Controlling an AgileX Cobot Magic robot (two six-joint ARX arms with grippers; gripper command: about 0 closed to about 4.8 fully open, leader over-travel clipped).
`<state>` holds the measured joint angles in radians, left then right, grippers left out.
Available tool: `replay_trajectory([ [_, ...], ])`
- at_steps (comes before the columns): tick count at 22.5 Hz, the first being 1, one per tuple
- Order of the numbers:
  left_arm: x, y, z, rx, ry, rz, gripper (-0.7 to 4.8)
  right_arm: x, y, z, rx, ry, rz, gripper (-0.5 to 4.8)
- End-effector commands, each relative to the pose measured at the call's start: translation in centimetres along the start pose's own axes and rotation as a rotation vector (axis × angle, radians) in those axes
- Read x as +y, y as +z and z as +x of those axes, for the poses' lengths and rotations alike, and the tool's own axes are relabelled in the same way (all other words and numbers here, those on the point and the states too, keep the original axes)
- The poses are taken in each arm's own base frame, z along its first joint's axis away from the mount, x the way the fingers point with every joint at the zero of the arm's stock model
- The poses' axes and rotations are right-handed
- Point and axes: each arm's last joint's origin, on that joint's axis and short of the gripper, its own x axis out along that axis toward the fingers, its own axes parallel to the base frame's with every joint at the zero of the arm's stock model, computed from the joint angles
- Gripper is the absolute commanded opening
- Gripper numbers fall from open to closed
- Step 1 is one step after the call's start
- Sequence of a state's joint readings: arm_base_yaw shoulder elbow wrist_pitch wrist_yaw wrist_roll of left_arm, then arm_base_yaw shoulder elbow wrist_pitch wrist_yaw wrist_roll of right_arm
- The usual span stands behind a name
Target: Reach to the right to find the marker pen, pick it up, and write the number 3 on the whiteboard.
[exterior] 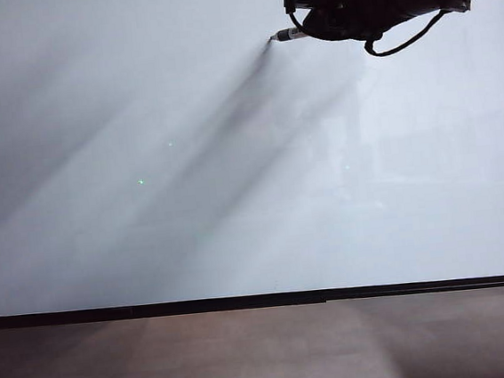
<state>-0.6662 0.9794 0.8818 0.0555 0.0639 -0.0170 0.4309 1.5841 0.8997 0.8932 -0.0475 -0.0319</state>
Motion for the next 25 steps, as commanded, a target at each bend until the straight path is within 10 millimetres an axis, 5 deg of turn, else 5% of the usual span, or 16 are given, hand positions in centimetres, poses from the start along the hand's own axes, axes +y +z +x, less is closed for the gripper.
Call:
replay_trajectory([
  [1,0.00,0.17,-0.07,-0.013,-0.003,0.003,-0.05,0.05,0.52,0.04,-0.033,0.007,-0.003,0.50],
  [25,0.01,0.17,-0.07,-0.013,-0.001,0.003,-0.05,-0.12,0.57,0.01,-0.032,-0.056,-0.002,0.48],
])
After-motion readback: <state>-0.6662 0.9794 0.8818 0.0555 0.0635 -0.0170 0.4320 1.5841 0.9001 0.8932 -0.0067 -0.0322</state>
